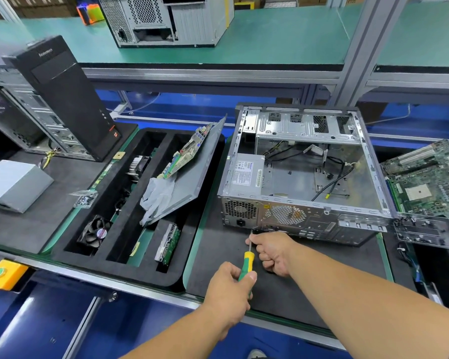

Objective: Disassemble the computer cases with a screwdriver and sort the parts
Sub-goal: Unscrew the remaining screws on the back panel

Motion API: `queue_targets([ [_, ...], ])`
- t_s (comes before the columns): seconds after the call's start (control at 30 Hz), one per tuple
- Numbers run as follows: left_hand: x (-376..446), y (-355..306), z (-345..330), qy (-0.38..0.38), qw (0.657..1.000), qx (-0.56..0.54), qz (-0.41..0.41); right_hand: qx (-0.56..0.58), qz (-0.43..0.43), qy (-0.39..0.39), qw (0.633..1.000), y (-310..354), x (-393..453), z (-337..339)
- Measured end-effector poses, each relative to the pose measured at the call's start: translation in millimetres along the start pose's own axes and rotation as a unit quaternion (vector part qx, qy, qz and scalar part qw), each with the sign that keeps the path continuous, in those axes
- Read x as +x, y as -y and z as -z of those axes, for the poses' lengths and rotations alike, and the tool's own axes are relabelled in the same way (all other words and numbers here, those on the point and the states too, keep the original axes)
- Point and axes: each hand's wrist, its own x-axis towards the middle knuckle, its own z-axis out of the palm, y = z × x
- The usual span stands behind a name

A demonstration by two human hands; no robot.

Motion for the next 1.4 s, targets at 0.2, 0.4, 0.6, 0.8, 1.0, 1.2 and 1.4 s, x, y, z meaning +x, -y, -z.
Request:
queue_targets([
  [0.2,0.0,5.1,2.2,0.011,1.000,0.004,-0.001,0.028,-0.005,0.006,1.000,-3.4,3.3,2.1],
  [0.4,5.4,9.7,4.8,-0.004,1.000,0.023,-0.017,0.045,0.006,-0.001,0.999,-5.1,4.1,0.3],
  [0.6,8.6,11.9,7.7,-0.011,1.000,0.014,-0.014,0.045,0.003,-0.003,0.999,-3.7,2.7,-0.3],
  [0.8,2.9,9.9,7.0,0.018,1.000,0.000,-0.005,0.032,0.007,-0.009,0.999,-4.3,2.3,-1.2],
  [1.0,5.2,10.0,7.9,0.014,1.000,-0.012,0.002,0.026,0.007,-0.015,1.000,-4.4,2.5,-2.5],
  [1.2,7.3,15.4,7.3,-0.014,0.999,0.021,-0.026,0.024,0.005,-0.006,1.000,-5.5,6.0,-0.9],
  [1.4,7.6,16.0,6.2,0.000,1.000,0.001,-0.020,0.023,0.004,-0.003,1.000,-6.7,9.1,0.3],
])
